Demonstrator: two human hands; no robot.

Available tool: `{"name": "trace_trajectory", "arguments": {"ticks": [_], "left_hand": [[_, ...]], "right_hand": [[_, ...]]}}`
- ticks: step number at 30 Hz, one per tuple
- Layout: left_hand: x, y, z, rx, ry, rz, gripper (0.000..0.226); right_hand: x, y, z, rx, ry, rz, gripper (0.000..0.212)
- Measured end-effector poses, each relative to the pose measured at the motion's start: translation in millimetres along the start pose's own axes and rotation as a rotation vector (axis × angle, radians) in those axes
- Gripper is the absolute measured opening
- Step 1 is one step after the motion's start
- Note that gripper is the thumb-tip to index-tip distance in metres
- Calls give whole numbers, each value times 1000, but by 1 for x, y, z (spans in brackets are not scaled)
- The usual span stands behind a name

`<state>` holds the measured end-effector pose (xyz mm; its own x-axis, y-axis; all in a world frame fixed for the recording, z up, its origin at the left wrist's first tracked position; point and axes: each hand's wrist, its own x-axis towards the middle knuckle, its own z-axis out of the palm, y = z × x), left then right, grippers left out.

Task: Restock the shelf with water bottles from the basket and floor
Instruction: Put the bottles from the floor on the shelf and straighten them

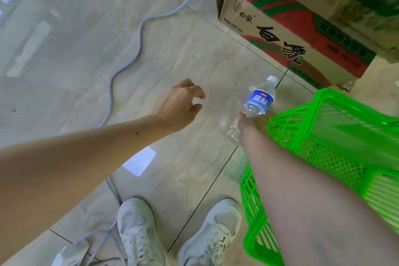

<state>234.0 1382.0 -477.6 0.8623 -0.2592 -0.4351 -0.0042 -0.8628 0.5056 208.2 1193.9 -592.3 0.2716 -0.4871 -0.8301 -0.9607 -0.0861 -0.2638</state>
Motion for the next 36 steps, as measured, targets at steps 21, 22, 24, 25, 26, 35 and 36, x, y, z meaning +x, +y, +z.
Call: {"name": "trace_trajectory", "arguments": {"ticks": [21,22,24,25,26,35,36], "left_hand": [[-140,204,-320,-39,89,79,42],[-150,217,-336,-39,88,95,41],[-169,243,-367,-19,106,143,38],[-179,256,-383,1,128,169,37],[-189,269,-399,25,151,194,36],[-265,395,-514,91,278,454,27],[-273,410,-524,102,282,493,27]], "right_hand": [[-425,-77,-207,-145,-288,-656,70],[-441,-81,-219,-135,-276,-679,70],[-474,-89,-243,-102,-258,-719,71],[-491,-93,-256,-89,-250,-741,71],[-508,-96,-268,-73,-242,-760,72],[-643,-114,-380,73,-75,-882,70],[-655,-113,-392,95,-37,-901,69]]}}
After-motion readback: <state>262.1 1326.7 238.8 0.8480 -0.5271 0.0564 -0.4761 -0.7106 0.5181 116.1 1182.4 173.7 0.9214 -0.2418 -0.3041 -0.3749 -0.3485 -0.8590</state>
